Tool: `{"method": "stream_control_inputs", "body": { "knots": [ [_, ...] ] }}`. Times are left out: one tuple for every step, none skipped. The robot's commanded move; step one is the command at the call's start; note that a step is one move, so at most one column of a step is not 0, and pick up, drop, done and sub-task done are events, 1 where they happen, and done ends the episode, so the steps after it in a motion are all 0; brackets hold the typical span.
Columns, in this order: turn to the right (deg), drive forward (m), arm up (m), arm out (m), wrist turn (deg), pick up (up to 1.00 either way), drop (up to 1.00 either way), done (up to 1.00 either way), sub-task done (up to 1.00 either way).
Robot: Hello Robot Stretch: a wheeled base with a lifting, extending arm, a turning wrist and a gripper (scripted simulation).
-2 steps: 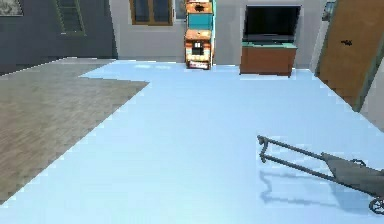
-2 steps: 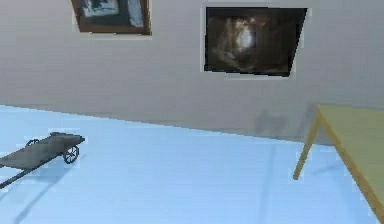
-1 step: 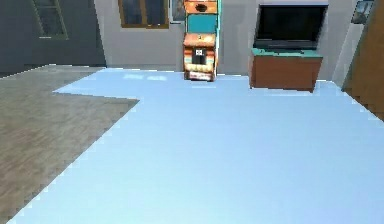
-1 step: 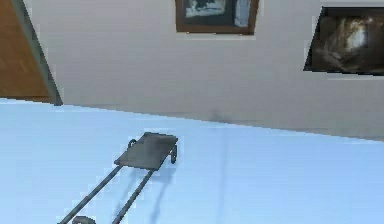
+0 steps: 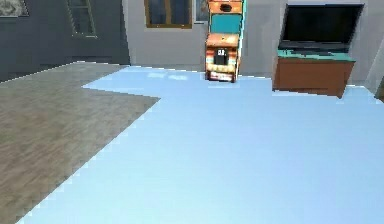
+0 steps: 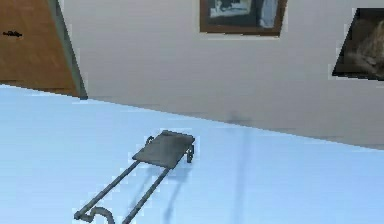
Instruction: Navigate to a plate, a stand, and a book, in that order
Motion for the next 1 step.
{"method": "stream_control_inputs", "body": {
  "knots": [
    [0.0,0.15,0.00,0.00,0.0,0.00,0.00,0.00,0.00]
  ]
}}
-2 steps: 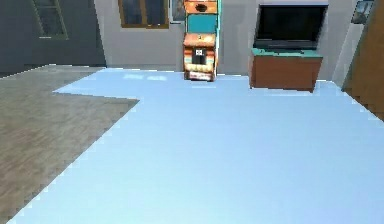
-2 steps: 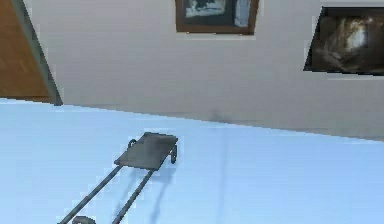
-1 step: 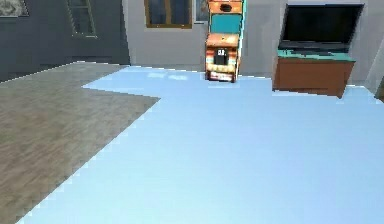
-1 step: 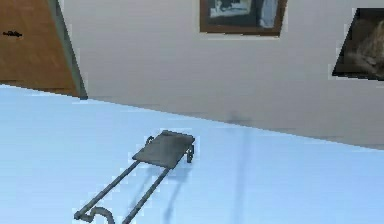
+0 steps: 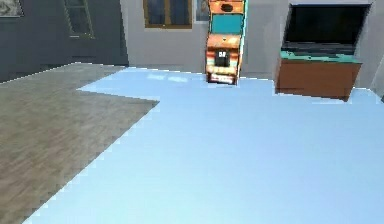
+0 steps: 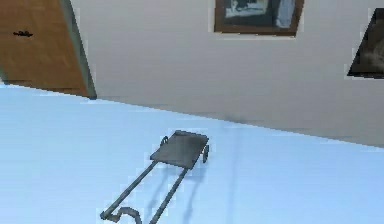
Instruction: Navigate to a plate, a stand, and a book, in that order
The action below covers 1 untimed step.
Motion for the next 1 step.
{"method": "stream_control_inputs", "body": {
  "knots": [
    [15.0,0.00,0.00,0.00,0.0,0.00,0.00,0.00,0.00]
  ]
}}
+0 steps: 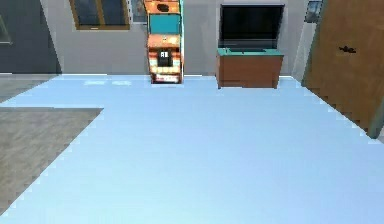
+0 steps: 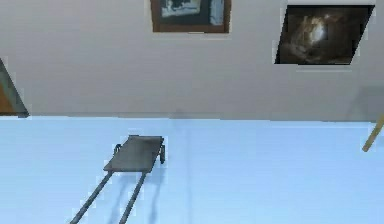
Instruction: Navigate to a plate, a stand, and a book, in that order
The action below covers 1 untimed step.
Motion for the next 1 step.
{"method": "stream_control_inputs", "body": {
  "knots": [
    [0.0,0.85,0.00,0.00,0.0,0.00,0.00,0.00,0.00]
  ]
}}
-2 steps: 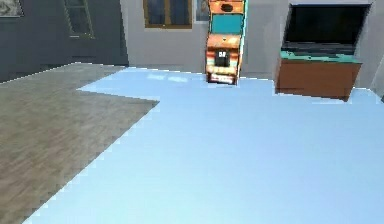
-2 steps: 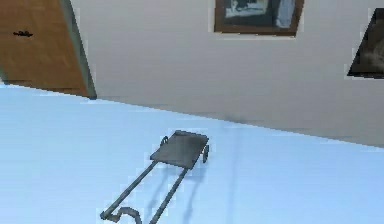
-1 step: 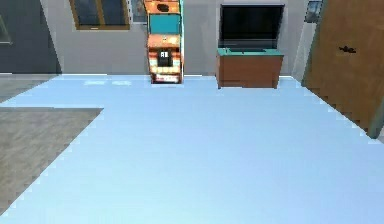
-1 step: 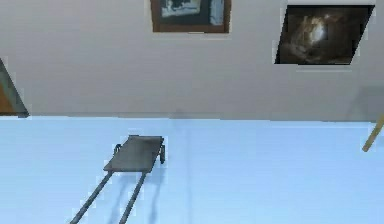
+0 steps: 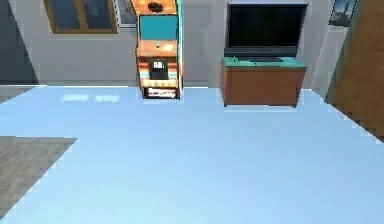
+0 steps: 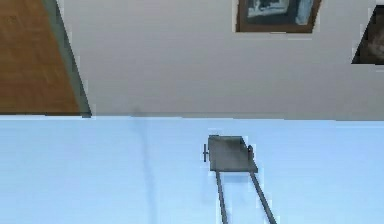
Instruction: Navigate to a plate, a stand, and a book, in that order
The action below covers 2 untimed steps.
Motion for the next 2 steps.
{"method": "stream_control_inputs", "body": {
  "knots": [
    [6.0,0.00,0.00,0.00,0.0,0.00,0.00,0.00,0.00],
    [3.0,0.00,0.00,0.00,0.0,0.00,0.00,0.00,0.00]
  ]
}}
